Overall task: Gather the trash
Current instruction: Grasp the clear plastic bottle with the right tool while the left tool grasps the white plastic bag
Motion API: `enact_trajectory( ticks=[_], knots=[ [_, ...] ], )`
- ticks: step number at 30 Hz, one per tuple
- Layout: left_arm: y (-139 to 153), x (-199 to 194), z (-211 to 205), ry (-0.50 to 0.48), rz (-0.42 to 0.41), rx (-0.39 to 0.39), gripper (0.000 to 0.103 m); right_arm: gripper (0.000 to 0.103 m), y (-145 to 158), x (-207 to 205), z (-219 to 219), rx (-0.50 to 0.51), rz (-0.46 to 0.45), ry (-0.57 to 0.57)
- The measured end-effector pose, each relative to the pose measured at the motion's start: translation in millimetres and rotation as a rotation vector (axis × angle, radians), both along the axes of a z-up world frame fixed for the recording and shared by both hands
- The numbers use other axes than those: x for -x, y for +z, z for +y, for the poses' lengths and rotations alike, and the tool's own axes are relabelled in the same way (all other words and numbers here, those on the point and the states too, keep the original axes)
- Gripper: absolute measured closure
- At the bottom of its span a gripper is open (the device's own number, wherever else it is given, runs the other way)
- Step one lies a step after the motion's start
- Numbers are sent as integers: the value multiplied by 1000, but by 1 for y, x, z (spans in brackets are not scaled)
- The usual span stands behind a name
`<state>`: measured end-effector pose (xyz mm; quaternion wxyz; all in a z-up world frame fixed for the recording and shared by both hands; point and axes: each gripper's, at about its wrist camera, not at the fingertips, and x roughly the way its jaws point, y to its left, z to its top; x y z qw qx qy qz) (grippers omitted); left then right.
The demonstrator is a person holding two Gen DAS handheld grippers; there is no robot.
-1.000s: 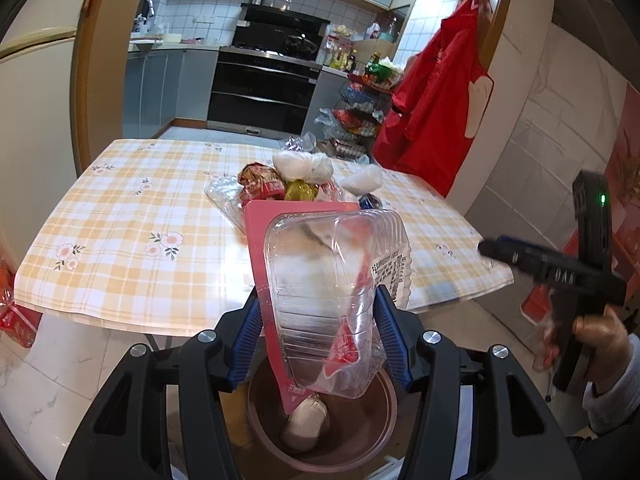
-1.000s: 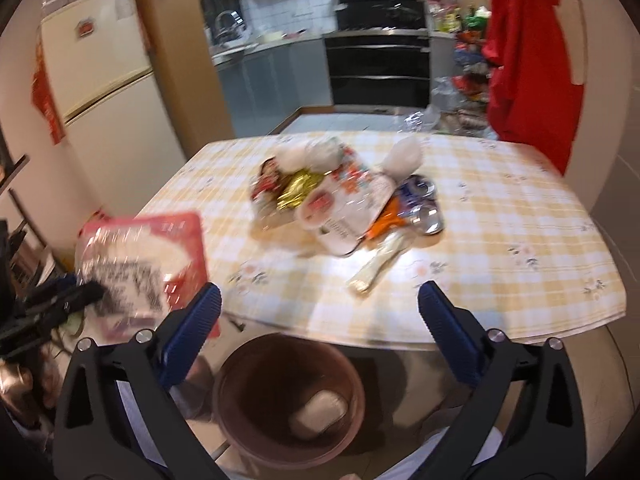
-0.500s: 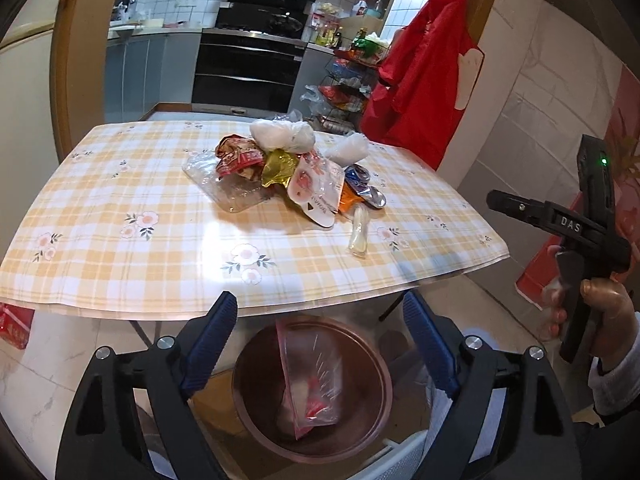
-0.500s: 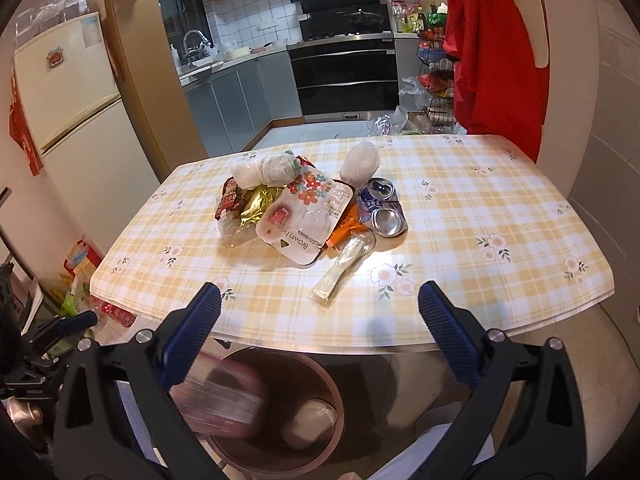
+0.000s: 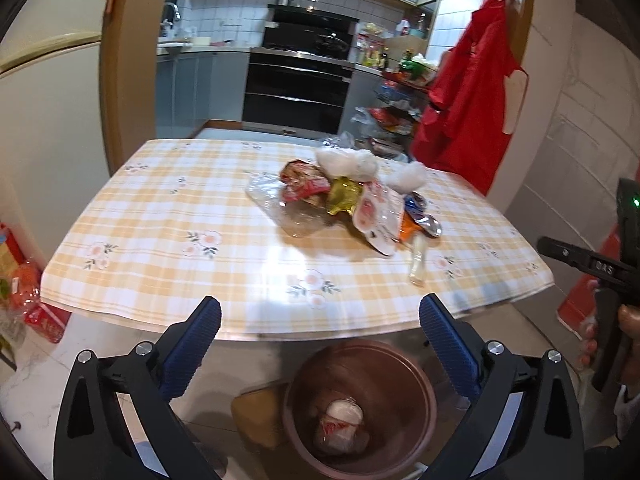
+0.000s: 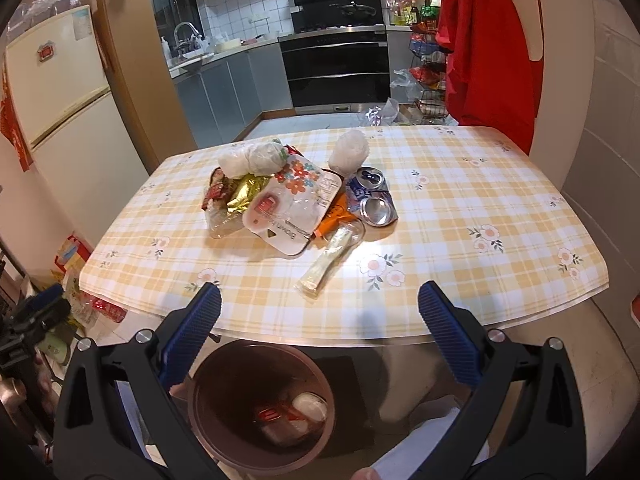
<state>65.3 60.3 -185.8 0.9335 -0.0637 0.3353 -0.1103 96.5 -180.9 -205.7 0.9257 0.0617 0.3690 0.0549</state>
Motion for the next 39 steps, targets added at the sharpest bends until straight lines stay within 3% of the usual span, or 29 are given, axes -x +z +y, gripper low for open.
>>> enact_trajectory(
  ticks=[16,20,24,32,34,39],
  knots=[
    [-8,-41,6,51,10,-33,6,6,-32,-34,-19,27,3,-68],
    [-13,-53,1,40,24,-31,6,6,-43,-50,-21,20,43,-42],
    [-19,-67,-3,28,34,-25,6,6,-55,-65,-12,116,83,-60],
    [-31,-97,-20,-4,38,-58,6,7,-89,-106,-7,81,152,-20],
    [-33,-105,-25,-15,44,-54,6,27,-98,-117,-6,55,178,2],
    [-38,-128,-38,-50,40,-67,7,43,-126,-145,1,-13,249,42]
  ],
)
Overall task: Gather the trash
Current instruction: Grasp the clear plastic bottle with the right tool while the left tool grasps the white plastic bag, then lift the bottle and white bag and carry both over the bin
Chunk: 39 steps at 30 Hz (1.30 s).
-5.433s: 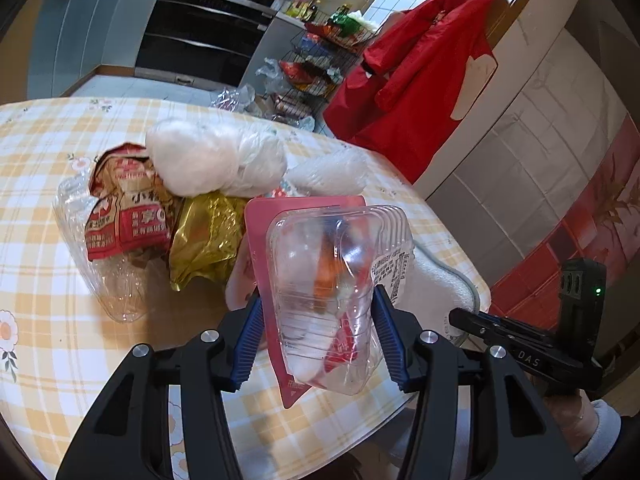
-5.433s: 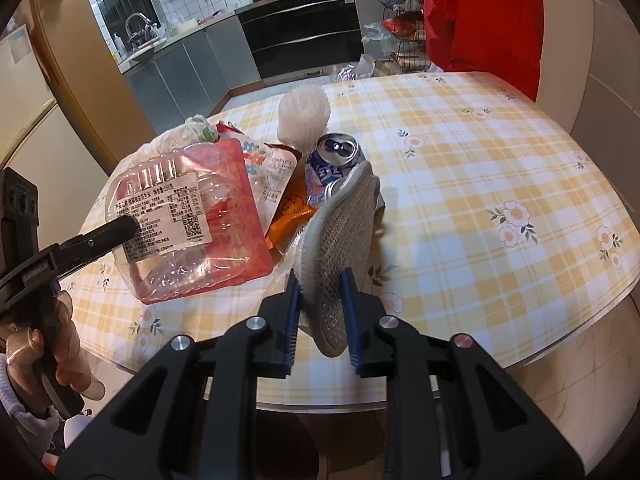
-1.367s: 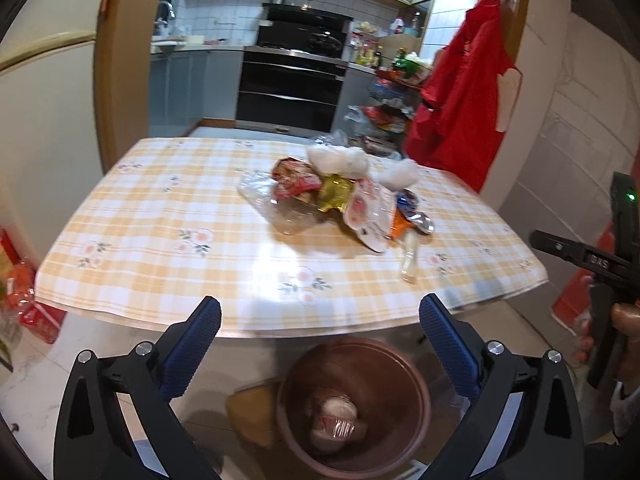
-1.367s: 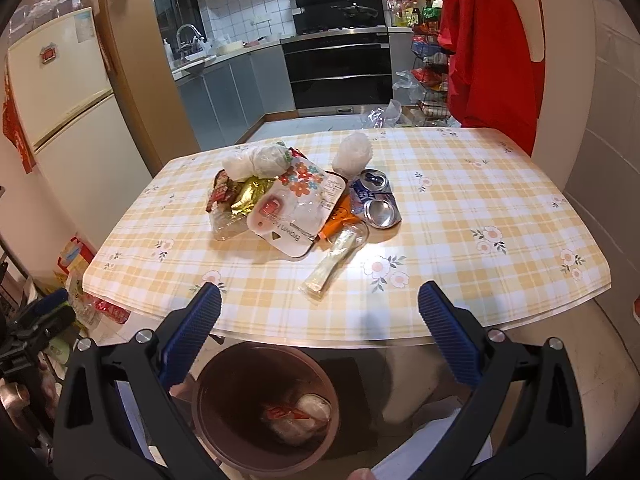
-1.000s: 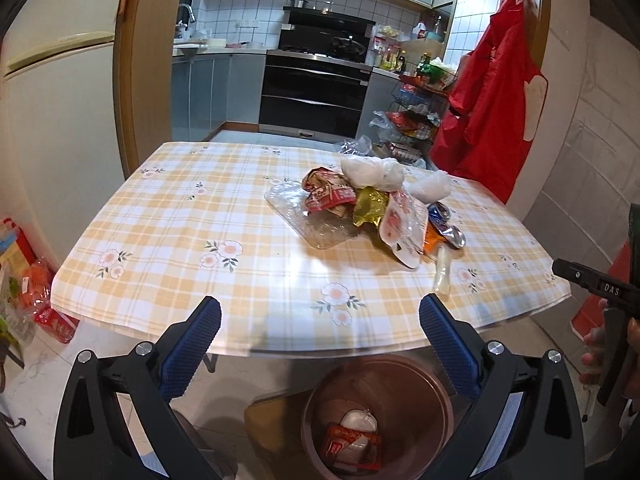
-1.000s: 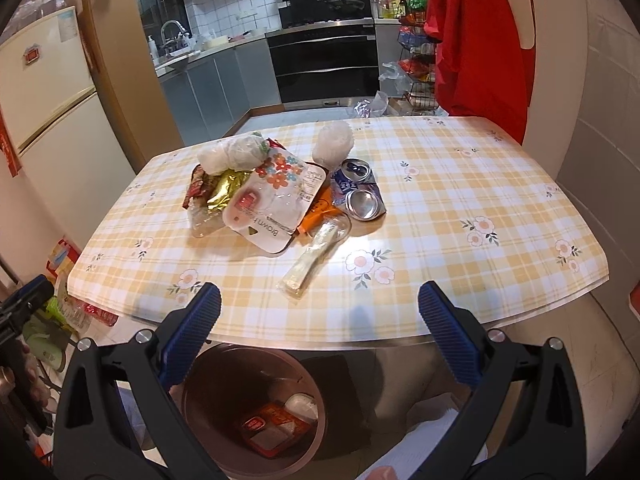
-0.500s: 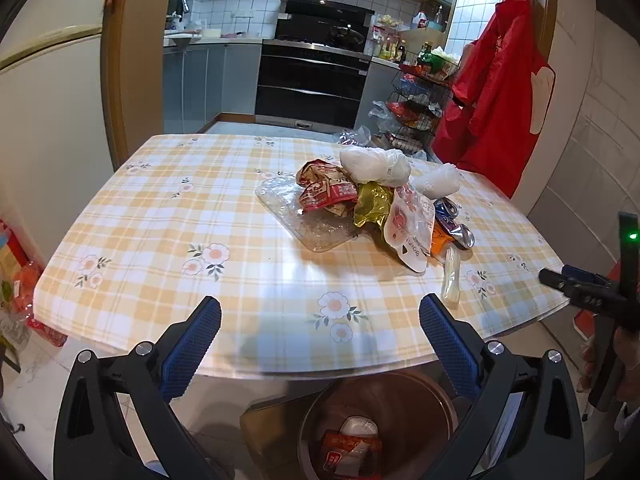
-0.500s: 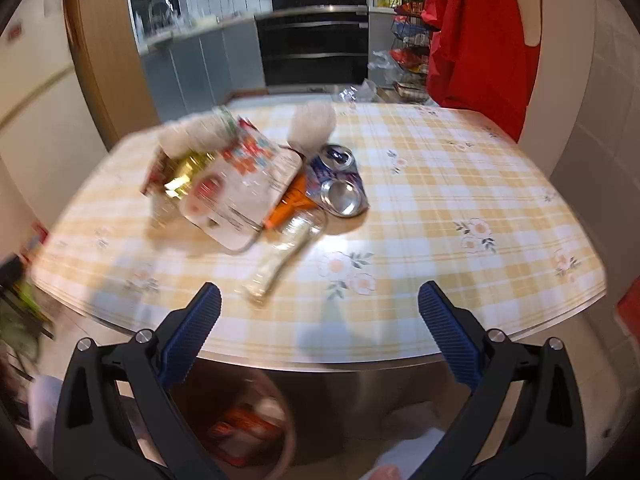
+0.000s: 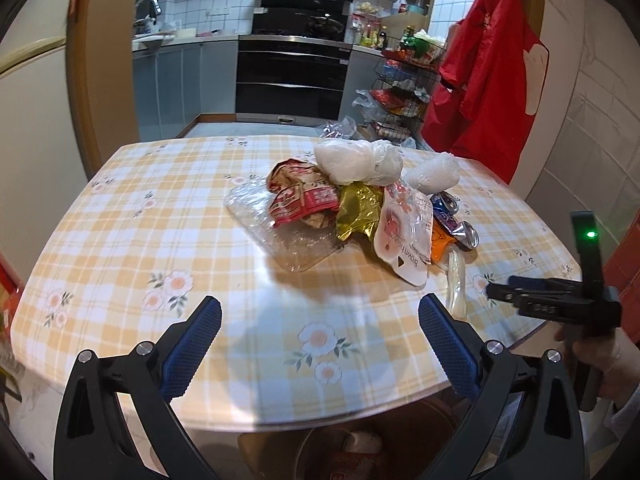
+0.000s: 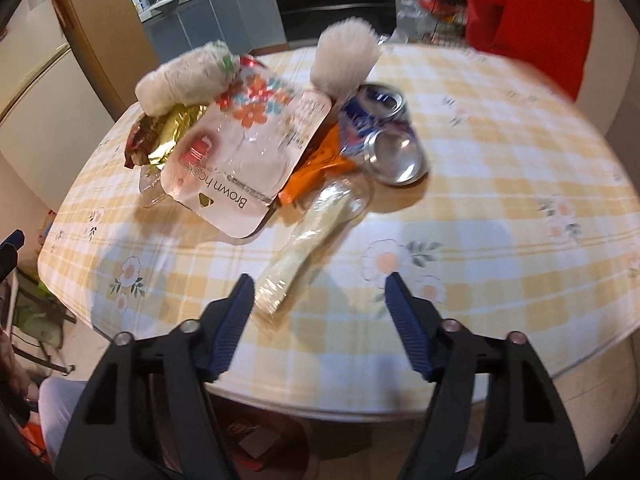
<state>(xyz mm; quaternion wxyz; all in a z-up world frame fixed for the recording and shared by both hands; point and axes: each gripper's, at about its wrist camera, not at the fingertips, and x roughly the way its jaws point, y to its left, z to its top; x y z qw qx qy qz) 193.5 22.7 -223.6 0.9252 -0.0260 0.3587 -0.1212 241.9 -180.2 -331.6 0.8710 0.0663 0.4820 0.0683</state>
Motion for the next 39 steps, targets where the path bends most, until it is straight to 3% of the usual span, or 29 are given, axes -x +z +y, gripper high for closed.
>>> enact_trajectory(
  ticks=[6,11,12,15,20,25,32,36,39],
  knots=[
    [-3,-26,-9,-33,13,7,13,62,-22,-33,7,-47,38,-36],
    [-2,-51,-19,-60,11,10,14,64,-36,-48,15,-54,73,-53],
    [-1,-56,-20,-63,13,19,14,73,-37,-49,16,-57,74,-54],
    [4,-77,-26,-75,2,33,17,79,-36,-46,11,-78,67,-65],
    [16,-115,-44,-157,-83,-67,19,86,-33,-37,-5,-112,54,-93],
    [10,-152,-63,-292,-103,-172,19,86,-31,-29,-22,-139,45,-124],
    [-3,-182,-81,-357,-100,-288,19,86,-23,-24,-40,-163,28,-152],
    [-12,-190,-95,-421,-108,-411,19,86,-20,-23,-46,-168,21,-160],
    [-16,-194,-98,-451,-106,-442,19,86,-19,-22,-49,-171,20,-165]
  ],
)
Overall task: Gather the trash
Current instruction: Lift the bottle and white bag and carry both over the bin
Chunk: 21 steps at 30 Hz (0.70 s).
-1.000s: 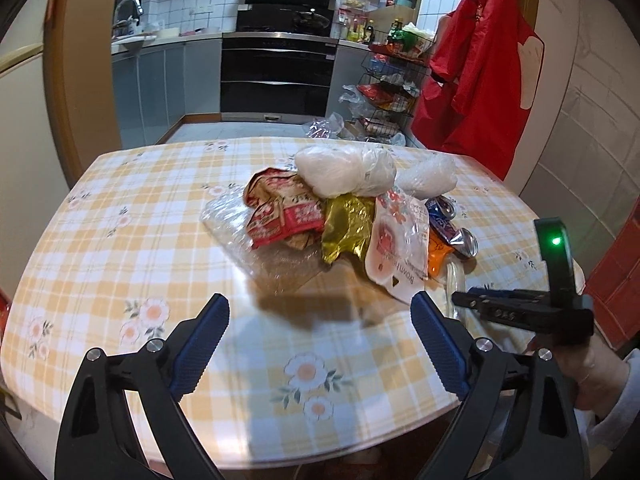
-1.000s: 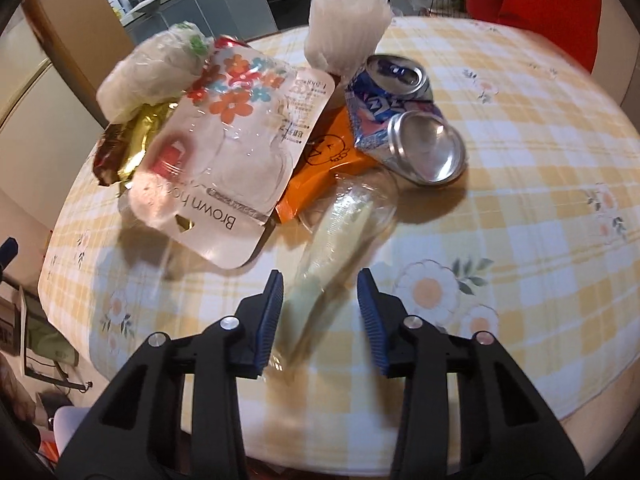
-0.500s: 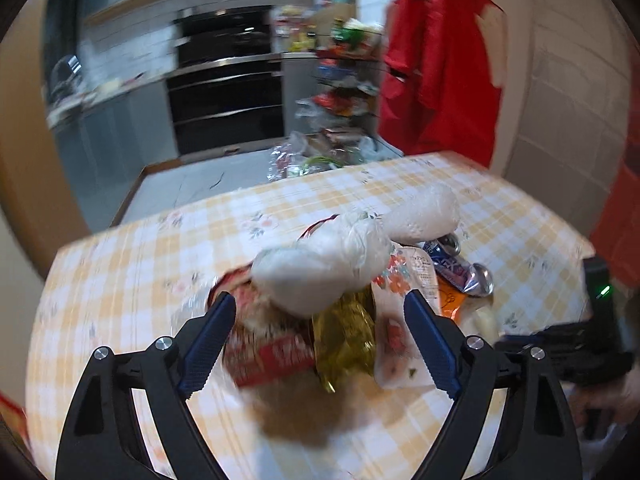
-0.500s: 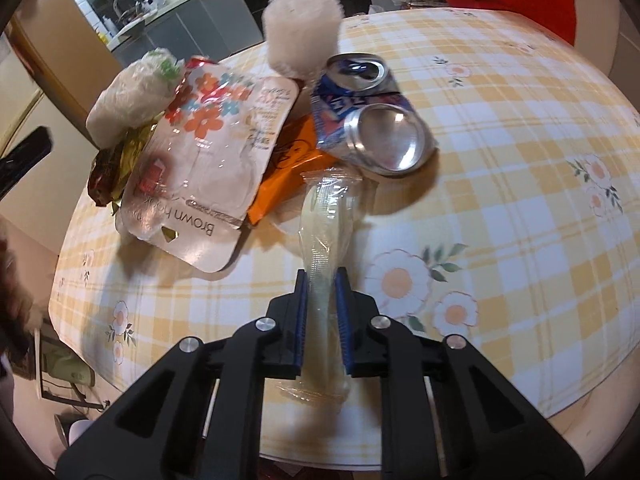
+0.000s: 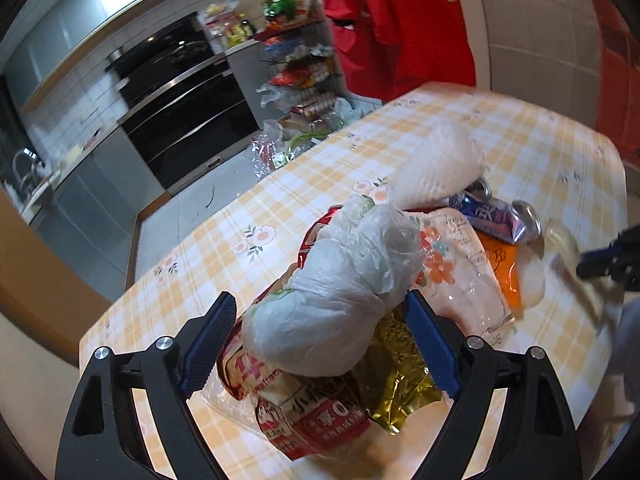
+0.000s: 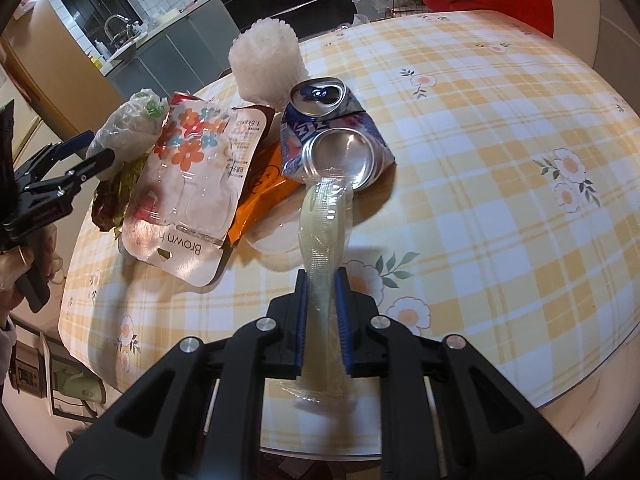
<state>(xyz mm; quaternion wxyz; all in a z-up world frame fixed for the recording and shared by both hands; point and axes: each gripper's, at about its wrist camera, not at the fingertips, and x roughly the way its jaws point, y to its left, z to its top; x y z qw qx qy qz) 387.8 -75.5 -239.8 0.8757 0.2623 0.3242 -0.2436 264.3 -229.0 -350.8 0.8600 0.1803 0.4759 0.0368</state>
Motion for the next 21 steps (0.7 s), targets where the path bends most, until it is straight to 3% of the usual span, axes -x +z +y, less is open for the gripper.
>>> enact_trajectory(
  ticks=[1,3,4,8,21],
  knots=[
    [-2,-2,-1,-5,7,-6,20,86,0,0,-1,-1,0,-1],
    [-5,-4,-1,-9,23,-13,32,86,1,1,-2,-3,1,-3],
    [-7,-4,-2,-5,29,-26,44,86,2,1,-2,-3,0,-4],
    [-6,4,2,-9,33,-12,54,86,8,5,-2,-4,-12,-4],
    [56,59,44,95,-6,197,57,86,49,27,6,-5,-93,15]
  ],
)
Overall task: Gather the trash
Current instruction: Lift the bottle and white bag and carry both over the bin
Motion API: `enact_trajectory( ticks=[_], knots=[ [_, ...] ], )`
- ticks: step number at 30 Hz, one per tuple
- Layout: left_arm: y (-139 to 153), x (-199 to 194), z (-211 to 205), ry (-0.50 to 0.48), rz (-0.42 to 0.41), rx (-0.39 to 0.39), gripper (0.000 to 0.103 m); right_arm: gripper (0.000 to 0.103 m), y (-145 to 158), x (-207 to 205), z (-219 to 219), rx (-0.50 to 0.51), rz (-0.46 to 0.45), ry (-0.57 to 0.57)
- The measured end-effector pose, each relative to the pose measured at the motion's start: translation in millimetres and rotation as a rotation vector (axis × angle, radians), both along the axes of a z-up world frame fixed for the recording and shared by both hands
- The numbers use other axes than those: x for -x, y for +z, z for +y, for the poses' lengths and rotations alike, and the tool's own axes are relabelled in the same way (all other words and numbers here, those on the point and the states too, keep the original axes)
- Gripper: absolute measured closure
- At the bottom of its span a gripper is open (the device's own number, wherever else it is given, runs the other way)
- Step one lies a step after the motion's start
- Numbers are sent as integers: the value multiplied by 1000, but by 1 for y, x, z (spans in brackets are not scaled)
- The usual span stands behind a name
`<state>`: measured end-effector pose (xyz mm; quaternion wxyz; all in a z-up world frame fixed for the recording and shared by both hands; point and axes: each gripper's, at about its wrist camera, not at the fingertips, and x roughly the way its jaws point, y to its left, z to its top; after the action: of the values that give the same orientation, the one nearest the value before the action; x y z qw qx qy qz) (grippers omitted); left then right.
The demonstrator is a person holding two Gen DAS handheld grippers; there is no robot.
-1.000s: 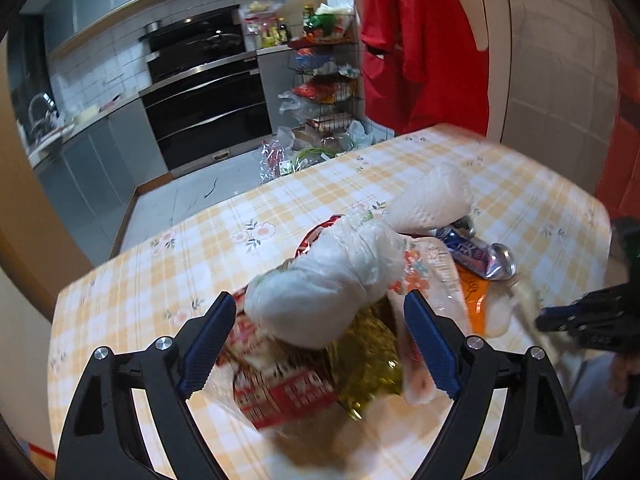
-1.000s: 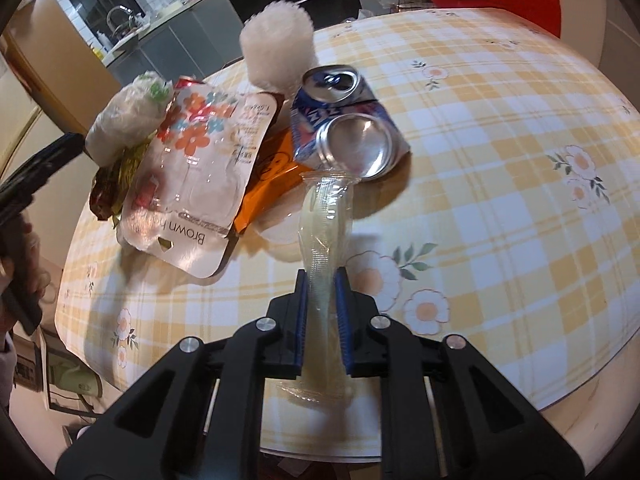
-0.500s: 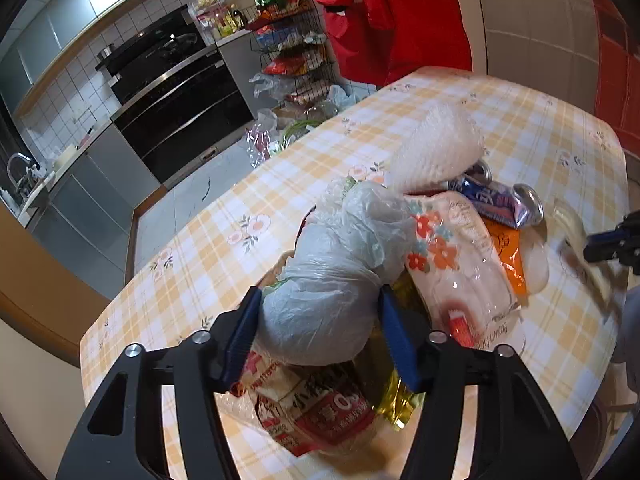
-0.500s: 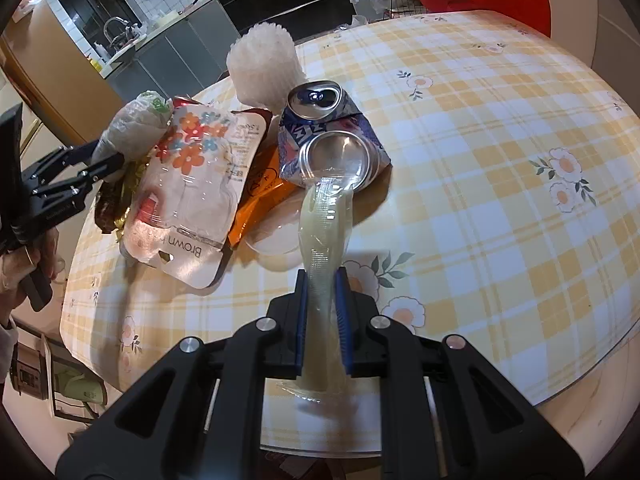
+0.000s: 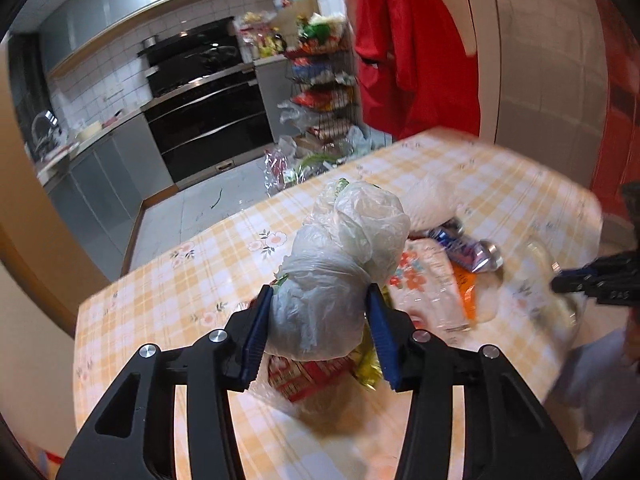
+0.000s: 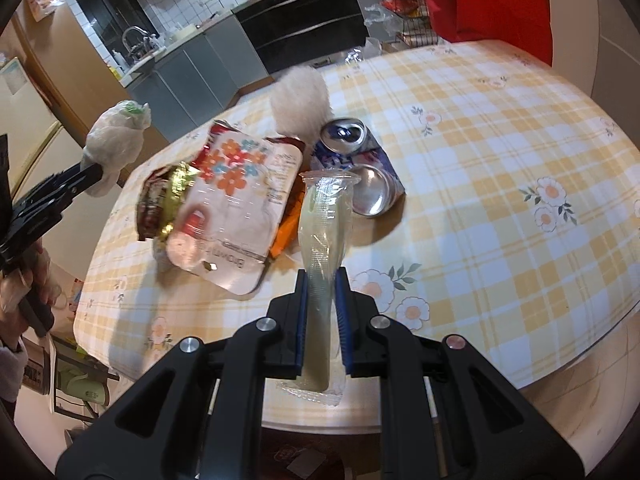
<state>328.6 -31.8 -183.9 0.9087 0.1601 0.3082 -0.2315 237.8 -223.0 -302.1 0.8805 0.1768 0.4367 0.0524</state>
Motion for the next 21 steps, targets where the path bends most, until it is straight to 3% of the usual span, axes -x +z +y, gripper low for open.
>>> enact_trajectory(
  ticks=[3,9,21],
  knots=[
    [14,32,12,28,13,86,57,86,14,9,4,2,-31,11],
    [24,91,22,48,33,170,57,86,39,30,13,10,-80,39],
    [8,200,46,111,126,294,57,86,74,84,29,34,-151,85]
  ],
)
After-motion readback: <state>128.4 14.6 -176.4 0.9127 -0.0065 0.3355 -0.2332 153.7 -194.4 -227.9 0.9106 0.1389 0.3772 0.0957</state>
